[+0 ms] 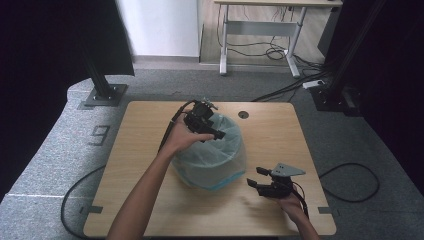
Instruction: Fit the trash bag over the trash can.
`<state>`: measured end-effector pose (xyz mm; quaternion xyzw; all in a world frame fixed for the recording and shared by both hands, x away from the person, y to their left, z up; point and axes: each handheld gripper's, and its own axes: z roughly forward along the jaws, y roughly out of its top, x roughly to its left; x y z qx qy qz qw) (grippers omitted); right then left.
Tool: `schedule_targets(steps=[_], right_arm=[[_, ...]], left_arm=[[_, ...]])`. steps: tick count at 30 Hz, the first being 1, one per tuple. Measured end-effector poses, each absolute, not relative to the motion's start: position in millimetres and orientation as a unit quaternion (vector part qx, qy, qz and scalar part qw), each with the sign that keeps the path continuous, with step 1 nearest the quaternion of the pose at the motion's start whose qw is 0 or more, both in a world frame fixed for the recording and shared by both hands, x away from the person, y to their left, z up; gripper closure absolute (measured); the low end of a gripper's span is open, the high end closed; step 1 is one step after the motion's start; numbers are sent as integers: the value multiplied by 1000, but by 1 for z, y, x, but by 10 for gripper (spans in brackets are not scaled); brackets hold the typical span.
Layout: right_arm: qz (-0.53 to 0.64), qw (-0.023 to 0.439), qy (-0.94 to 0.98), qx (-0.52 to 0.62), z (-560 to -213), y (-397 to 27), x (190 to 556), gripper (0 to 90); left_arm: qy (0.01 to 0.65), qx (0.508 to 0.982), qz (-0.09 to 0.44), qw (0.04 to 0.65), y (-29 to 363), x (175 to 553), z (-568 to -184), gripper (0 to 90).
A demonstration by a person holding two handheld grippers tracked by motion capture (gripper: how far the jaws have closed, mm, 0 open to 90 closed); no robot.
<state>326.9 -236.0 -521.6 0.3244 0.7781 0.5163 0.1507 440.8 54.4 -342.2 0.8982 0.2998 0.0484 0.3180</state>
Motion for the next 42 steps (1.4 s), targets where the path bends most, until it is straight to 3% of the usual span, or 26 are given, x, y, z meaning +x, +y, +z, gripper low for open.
schedule_targets(steps=[22,31,42], right_arm=[[513,146,781,324,-523,-236,327,342],[513,147,780,325,-523,-237,327,341],[509,145,784,324,-524,-234,327,341]], left_arm=[[297,910,33,287,44,443,-354,364],[296,892,58,337,80,425,-325,360],[302,898,75,310,118,404,-331,363]])
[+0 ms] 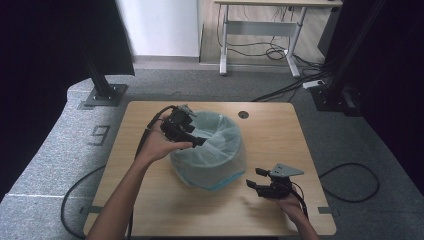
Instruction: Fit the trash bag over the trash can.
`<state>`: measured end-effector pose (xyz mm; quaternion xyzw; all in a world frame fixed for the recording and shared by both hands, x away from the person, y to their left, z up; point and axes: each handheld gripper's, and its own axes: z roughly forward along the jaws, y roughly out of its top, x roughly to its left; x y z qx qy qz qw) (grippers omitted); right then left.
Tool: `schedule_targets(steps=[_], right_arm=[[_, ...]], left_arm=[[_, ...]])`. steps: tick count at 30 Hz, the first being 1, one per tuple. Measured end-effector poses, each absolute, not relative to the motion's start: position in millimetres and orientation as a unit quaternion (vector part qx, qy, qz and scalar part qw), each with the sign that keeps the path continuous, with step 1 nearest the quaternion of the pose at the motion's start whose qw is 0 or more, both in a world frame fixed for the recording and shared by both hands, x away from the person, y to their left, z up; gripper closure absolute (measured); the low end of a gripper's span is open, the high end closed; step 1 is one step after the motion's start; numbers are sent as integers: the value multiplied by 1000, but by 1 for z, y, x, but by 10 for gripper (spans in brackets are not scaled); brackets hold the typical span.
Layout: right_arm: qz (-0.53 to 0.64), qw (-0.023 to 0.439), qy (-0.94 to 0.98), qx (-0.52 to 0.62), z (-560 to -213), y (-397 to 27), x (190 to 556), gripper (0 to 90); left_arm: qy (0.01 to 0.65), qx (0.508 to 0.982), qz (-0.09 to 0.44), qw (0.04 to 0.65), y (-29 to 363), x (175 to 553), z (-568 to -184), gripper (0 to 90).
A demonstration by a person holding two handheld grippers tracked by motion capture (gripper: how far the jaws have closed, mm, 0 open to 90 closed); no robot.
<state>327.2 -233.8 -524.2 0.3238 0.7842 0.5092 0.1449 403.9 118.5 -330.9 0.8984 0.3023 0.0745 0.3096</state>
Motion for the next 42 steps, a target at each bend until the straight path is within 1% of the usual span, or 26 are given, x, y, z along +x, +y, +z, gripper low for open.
schedule_targets(steps=[5,13,20,26,35,39,42], right_arm=[[509,145,784,324,-525,-233,327,341],[509,143,785,325,-526,-233,327,341],[509,144,784,325,-525,-234,327,341],[509,144,784,325,-525,-234,327,341],[508,145,785,324,-525,-234,327,341],[509,145,784,325,-525,-235,327,341],[509,145,784,325,-525,-235,327,341]], left_arm=[[307,902,71,294,122,408,-340,363],[290,923,64,243,109,410,-354,359],[302,926,52,219,107,415,-362,361],[300,924,51,234,108,415,-359,354],[297,897,62,320,107,417,-338,351],[295,898,60,320,97,423,-339,349],[290,906,54,303,86,426,-345,346]])
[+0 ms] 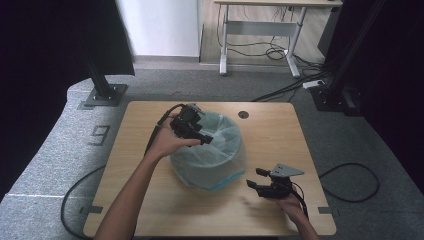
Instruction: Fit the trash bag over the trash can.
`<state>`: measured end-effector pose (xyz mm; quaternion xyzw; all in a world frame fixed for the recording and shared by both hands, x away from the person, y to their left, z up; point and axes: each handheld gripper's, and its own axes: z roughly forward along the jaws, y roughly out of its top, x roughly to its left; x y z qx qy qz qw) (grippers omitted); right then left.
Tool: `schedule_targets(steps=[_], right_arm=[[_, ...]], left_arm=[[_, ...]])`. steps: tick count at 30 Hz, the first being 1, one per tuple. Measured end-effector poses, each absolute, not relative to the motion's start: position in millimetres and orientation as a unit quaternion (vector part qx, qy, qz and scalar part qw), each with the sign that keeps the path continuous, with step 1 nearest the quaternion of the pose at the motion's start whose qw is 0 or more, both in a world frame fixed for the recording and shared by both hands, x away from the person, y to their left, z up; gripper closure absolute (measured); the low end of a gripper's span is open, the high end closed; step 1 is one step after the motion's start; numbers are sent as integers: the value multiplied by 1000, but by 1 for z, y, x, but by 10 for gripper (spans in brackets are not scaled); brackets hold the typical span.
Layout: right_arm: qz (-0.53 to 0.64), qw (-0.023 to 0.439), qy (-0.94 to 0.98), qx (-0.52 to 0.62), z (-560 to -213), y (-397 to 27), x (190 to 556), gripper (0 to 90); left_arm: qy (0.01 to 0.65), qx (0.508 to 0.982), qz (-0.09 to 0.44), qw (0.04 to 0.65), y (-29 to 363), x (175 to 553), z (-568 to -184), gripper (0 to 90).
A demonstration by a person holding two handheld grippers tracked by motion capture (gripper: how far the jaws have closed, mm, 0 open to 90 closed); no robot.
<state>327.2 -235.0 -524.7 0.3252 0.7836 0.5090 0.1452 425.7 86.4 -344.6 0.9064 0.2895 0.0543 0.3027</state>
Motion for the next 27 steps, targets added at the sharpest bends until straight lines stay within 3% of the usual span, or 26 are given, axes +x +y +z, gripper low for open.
schedule_targets(steps=[15,27], right_arm=[[509,147,783,326,-524,-236,327,341],[510,148,781,328,-524,-238,328,341]], left_arm=[[287,924,48,248,69,430,-360,348],[274,909,50,312,85,418,-342,344]])
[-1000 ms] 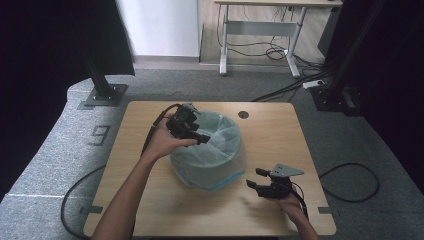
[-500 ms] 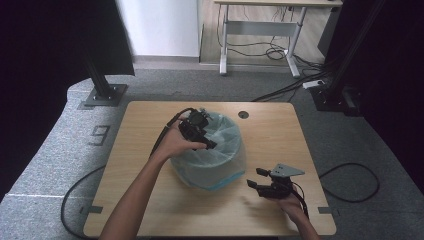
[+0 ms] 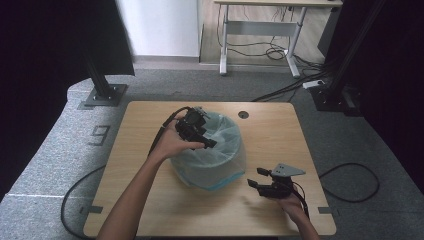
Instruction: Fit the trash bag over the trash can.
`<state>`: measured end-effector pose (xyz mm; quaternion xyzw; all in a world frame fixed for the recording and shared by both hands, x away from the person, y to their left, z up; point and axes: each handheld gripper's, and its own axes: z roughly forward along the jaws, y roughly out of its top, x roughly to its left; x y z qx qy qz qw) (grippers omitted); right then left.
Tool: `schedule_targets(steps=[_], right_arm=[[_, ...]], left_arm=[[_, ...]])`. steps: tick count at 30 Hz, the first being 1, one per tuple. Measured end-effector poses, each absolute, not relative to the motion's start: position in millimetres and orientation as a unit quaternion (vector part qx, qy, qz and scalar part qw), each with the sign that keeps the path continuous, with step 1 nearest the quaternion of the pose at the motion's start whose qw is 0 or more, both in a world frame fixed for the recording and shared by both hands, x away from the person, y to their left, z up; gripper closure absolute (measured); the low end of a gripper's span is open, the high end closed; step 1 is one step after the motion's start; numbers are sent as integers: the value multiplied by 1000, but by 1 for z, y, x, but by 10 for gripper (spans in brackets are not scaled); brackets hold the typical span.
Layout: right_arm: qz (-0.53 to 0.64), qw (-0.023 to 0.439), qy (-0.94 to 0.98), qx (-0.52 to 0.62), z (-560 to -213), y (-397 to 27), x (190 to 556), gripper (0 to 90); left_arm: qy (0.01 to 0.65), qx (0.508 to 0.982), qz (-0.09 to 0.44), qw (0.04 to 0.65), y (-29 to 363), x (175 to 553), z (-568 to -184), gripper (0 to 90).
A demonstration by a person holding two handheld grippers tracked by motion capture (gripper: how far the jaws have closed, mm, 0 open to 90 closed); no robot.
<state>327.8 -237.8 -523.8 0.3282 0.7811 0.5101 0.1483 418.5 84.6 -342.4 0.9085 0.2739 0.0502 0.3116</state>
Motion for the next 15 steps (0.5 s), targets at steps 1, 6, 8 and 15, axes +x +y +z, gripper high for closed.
schedule_targets(steps=[1,6,8,15], right_arm=[[510,148,781,329,-524,-238,328,341],[510,150,781,328,-523,-238,328,340],[510,150,780,328,-524,-238,328,340],[508,151,781,329,-524,-238,328,340]], left_arm=[[273,906,52,318,87,417,-340,342],[274,890,57,360,102,408,-335,338],[275,883,60,376,109,404,-335,337],[280,862,75,416,129,391,-333,336]])
